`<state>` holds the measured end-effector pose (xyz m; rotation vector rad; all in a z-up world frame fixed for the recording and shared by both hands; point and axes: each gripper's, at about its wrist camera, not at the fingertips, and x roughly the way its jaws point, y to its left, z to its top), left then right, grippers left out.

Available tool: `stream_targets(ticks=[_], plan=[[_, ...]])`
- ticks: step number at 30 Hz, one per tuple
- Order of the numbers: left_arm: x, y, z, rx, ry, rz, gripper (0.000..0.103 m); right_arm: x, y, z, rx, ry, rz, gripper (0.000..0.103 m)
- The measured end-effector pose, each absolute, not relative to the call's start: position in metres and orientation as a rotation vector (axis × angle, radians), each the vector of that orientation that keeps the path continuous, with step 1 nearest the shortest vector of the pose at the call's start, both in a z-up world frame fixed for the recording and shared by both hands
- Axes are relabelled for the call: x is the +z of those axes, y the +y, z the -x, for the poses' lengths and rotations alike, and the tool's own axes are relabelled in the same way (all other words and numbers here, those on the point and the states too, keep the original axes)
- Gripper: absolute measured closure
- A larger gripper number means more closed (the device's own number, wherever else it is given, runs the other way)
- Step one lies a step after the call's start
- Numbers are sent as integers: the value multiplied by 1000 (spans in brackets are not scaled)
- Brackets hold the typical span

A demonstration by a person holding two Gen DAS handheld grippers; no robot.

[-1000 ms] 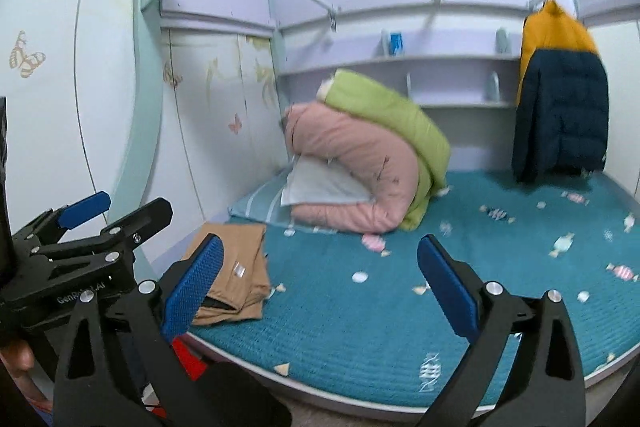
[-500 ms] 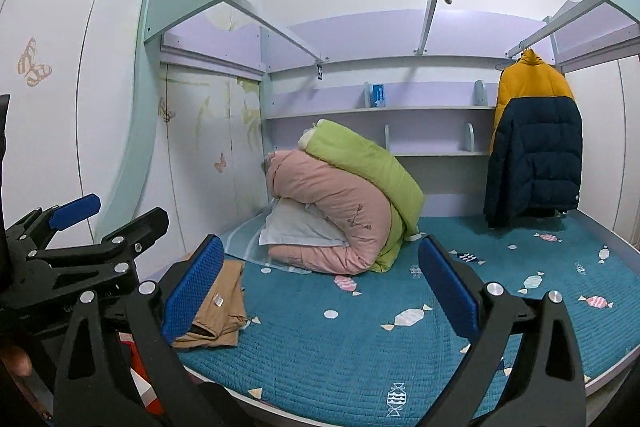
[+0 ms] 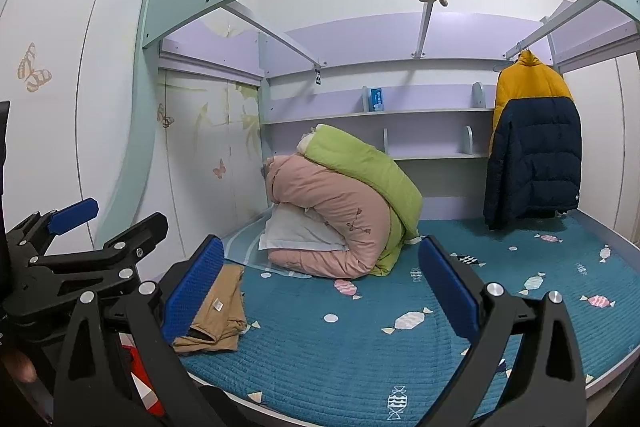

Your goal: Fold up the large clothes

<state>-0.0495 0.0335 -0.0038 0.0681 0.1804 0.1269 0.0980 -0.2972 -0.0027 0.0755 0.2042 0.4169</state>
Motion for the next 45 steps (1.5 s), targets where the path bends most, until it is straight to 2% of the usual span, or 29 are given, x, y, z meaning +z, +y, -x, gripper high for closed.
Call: stream_targets(ticks=[45], plan=[[-8,31,48,179,173,-72,5,-4,-284,-103,411,216,-75,9]])
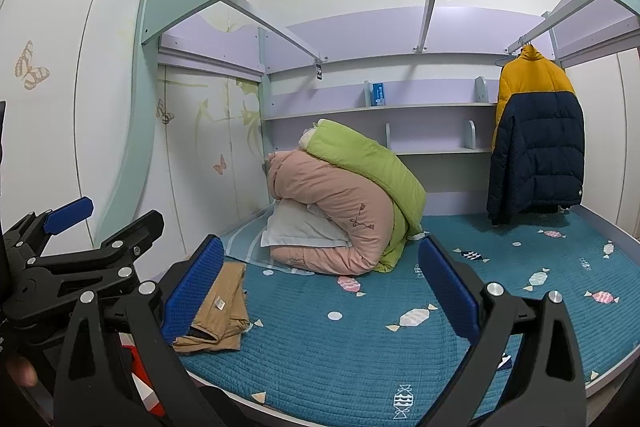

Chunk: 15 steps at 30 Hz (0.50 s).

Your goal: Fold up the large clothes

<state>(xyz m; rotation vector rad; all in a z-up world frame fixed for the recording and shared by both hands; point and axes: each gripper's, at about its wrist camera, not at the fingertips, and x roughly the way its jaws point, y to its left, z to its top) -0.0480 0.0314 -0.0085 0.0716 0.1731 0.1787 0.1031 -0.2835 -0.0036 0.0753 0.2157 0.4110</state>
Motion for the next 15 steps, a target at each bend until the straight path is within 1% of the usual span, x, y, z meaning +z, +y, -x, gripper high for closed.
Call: stream_targets(ticks=[15], plan=[[-10,31,50,182,171,-73,5,-3,-283,-101,415,216,-79,9]])
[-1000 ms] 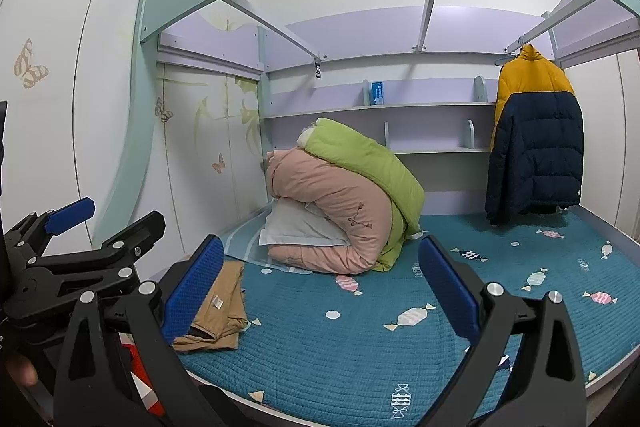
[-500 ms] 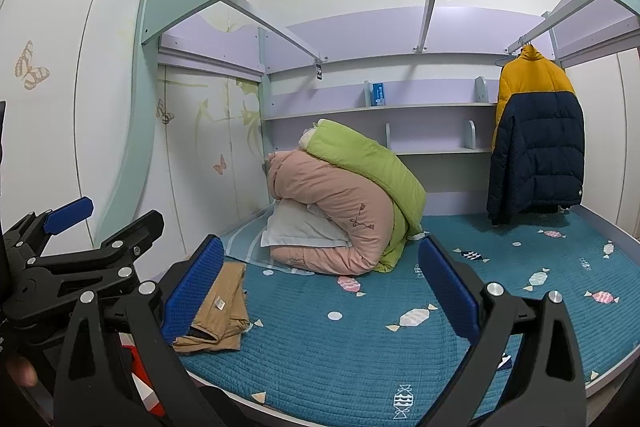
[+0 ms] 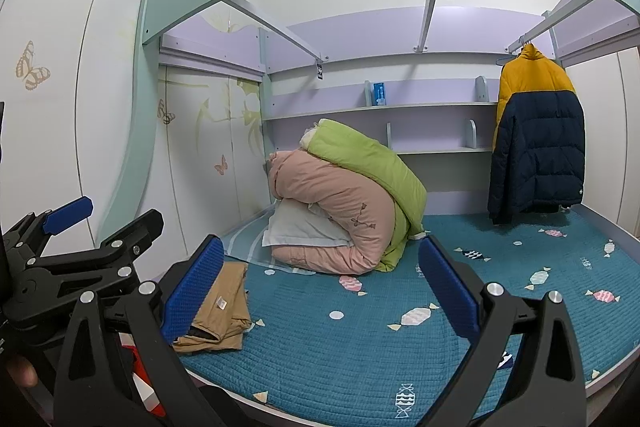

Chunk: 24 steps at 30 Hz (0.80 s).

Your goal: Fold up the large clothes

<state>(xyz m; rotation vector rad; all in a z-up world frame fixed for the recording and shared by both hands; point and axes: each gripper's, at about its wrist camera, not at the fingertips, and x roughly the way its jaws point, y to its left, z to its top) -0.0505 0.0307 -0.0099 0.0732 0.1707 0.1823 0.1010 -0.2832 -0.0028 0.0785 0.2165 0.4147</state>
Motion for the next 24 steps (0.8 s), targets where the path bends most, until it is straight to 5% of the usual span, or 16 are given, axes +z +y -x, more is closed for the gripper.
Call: stream_targets(ticks=[24], plan=[[-10,29,52,192,168,-73,5,0,-281,-103,419,219,-82,9]])
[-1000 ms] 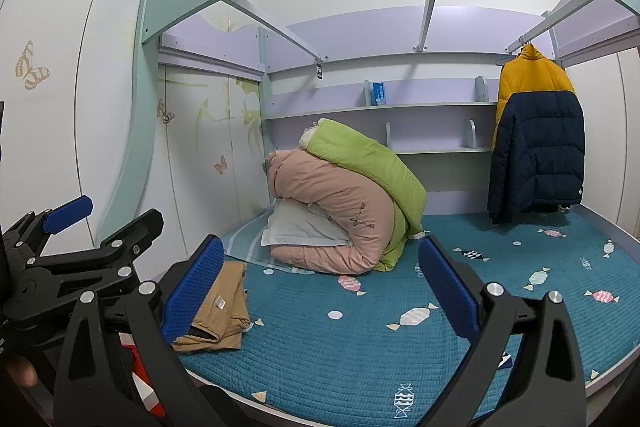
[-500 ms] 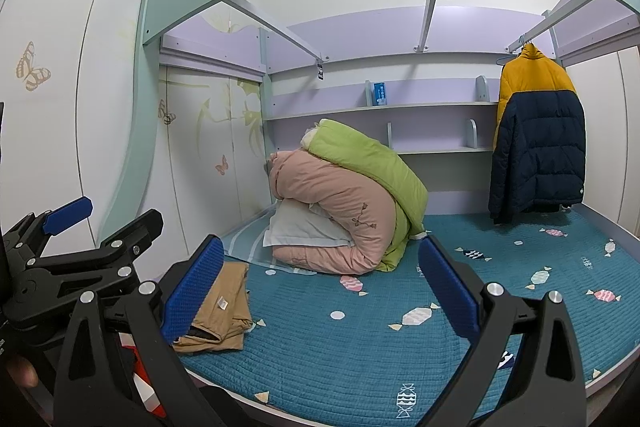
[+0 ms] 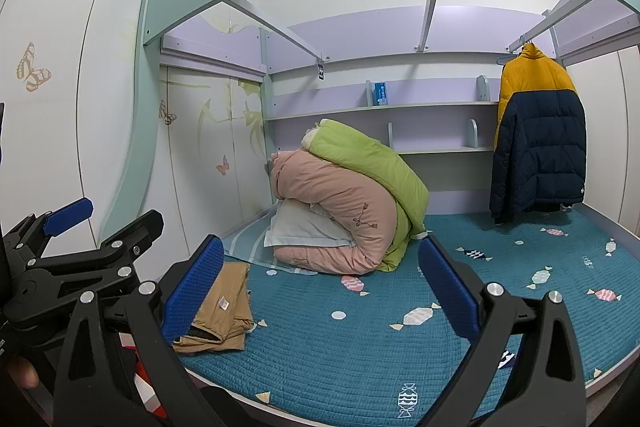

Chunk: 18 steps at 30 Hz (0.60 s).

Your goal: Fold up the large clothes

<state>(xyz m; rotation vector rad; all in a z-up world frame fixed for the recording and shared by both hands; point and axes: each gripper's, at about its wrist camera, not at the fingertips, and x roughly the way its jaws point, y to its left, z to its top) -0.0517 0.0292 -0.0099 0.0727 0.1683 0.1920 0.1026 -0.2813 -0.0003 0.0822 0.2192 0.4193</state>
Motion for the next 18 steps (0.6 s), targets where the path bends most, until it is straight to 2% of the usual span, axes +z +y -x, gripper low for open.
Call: stream_targets(ticks=[18], plan=[[-9,29,52,192,168,-73,5,1,-279,-104,422,221,-87,9]])
